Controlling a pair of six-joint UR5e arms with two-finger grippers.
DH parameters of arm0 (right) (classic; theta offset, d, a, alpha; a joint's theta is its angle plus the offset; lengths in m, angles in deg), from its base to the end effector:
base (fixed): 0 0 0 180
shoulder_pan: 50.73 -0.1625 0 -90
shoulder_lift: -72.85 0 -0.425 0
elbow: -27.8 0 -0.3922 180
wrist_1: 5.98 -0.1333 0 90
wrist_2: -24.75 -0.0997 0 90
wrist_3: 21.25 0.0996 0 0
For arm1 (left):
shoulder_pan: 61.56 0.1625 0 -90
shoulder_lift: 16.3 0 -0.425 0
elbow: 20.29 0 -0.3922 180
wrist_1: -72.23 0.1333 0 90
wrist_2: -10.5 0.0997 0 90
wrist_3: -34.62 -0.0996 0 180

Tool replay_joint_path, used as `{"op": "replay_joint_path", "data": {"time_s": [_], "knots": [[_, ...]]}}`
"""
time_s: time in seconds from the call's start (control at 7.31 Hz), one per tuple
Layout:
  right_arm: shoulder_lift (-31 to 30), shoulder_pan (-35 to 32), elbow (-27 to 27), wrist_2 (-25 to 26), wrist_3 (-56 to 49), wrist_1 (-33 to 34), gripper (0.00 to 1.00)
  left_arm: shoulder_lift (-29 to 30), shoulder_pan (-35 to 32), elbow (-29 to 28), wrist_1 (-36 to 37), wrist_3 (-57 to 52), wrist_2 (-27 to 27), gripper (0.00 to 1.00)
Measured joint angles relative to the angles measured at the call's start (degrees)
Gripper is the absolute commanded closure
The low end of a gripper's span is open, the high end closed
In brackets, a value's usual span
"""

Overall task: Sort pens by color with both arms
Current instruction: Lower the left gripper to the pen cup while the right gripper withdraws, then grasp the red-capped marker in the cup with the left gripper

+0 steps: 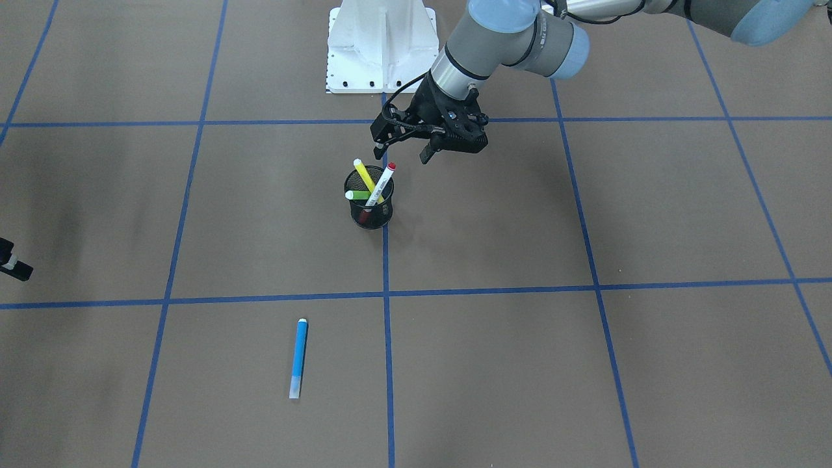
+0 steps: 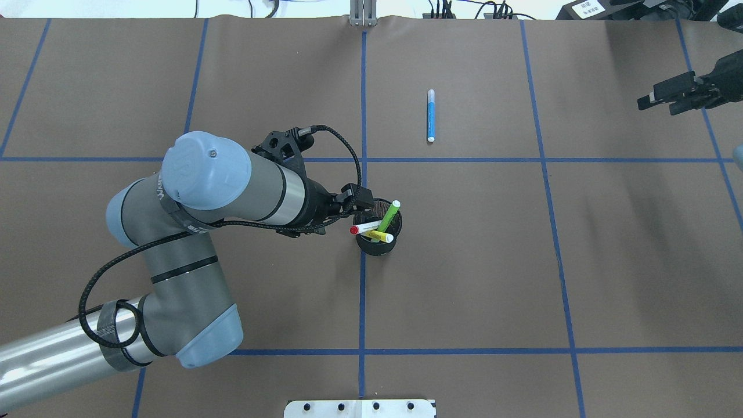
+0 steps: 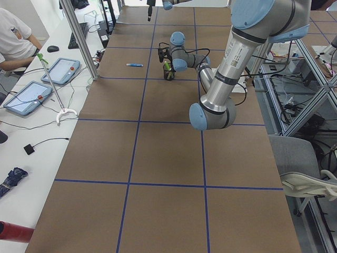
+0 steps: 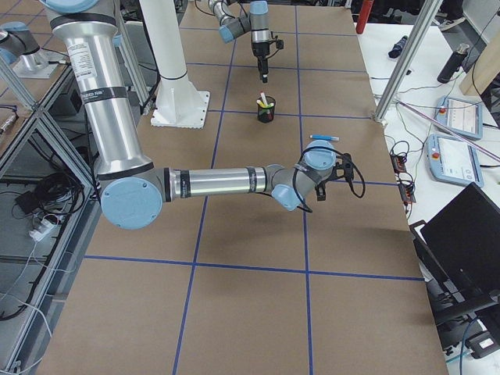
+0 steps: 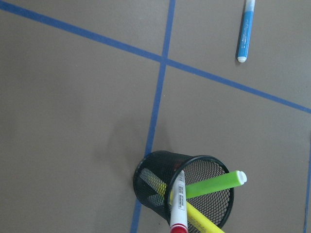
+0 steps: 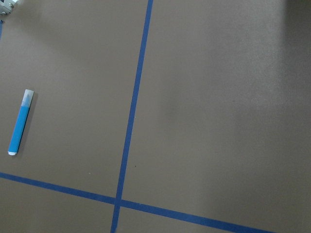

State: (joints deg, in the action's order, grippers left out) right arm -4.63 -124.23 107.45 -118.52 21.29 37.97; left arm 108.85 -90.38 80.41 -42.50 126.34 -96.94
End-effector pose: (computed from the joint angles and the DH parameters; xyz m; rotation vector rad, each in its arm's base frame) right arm -0.1177 -0.5856 0.5279 0.2458 -1.1346 0.0114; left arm 0.5114 -0.3995 0.1662 0.0289 1.2523 -0.2744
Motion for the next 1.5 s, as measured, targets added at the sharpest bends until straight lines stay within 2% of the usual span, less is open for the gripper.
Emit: {"op": "replay_joint_path", "data": {"time_s": [0.41,0.82,0.96,1.09,1.23,1.5], "knots": [[-0.3,0.02,0.06,0.33,0.29,-0.05,0.01,0.7,0.52,-1.67,-0.24,0.58,3.57,0.04],[-0.76,0.02,0.08,0.76,0.48,-0.07,0.0,1.01,1.54,-2.34,-0.34,0.66,3.87,0.21],[-0.85,0.02,0.08,1.08,0.5,-0.07,0.0,1.04,1.83,-2.47,-0.33,0.7,3.89,0.33],[-0.88,0.02,0.06,1.51,0.52,-0.02,0.0,1.06,2.04,-2.55,-0.35,0.75,3.9,0.38],[-0.91,0.02,0.03,1.82,0.52,0.03,0.0,1.06,2.14,-2.61,-0.41,0.79,3.91,0.43],[-0.94,0.02,-0.15,2.03,0.53,0.07,0.0,1.09,2.21,-2.94,-0.82,0.82,3.91,0.44]]}}
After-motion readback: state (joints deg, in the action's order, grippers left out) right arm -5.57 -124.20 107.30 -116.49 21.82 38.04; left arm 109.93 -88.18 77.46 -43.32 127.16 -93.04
